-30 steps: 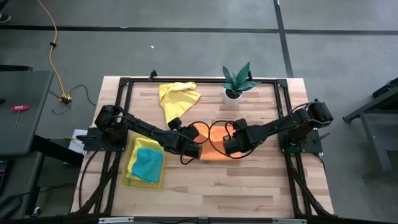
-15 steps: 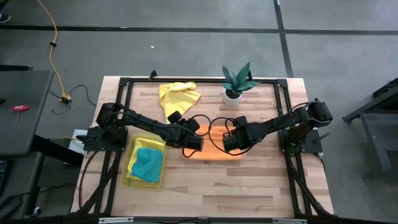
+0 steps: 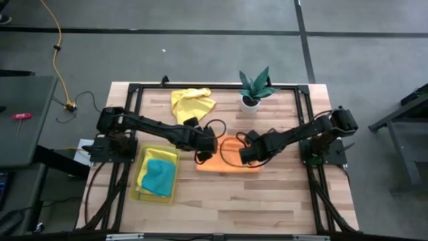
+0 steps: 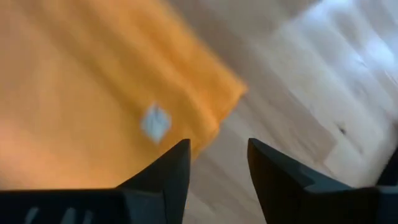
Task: Fold microfiber towels
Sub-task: Fold the orange microfiber cloth
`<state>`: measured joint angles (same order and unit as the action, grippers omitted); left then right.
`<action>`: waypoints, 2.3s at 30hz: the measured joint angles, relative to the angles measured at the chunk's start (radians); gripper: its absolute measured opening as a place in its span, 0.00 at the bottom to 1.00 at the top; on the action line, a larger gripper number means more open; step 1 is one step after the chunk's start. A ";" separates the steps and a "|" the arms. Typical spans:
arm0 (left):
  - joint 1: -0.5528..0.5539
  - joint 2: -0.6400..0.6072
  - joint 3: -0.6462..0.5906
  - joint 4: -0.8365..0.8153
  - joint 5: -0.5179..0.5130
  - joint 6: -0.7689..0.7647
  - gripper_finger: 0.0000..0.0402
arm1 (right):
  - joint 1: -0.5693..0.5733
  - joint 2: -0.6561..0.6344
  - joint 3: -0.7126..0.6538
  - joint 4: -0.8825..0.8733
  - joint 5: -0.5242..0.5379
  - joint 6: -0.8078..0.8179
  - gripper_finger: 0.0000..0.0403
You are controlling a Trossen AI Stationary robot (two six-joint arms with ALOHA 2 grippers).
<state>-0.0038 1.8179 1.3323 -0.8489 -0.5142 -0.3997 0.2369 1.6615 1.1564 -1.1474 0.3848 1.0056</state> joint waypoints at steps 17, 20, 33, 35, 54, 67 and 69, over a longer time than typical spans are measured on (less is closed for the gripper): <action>-0.261 -0.455 -0.630 1.030 -0.029 -0.242 0.00 | 0.168 -0.381 -0.614 0.654 -0.054 0.240 0.01; -0.259 -0.464 -0.645 1.051 -0.030 -0.270 0.00 | 0.128 -0.385 -0.674 0.816 -0.063 0.183 0.00; -0.259 -0.463 -0.644 1.044 -0.037 -0.305 0.00 | -0.027 -0.373 -0.693 0.934 -0.022 0.068 0.00; -0.259 -0.463 -0.644 1.039 -0.037 -0.305 0.00 | -0.063 -0.373 -0.693 0.945 0.000 0.068 0.00; -0.258 -0.462 -0.644 1.003 -0.040 -0.305 0.00 | -0.286 -0.391 -0.694 0.894 0.099 0.346 0.00; 0.032 -0.425 -0.565 0.449 0.318 -0.477 0.00 | -0.123 -0.543 -0.694 0.865 0.026 0.223 0.00; 0.090 -0.390 -0.566 0.454 0.403 -0.431 0.00 | -0.104 -0.535 -0.694 0.867 0.044 0.253 0.00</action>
<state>0.0865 1.4277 0.7662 -0.3944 -0.1108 -0.8307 0.1330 1.1262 0.4622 -0.2802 0.4293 1.2590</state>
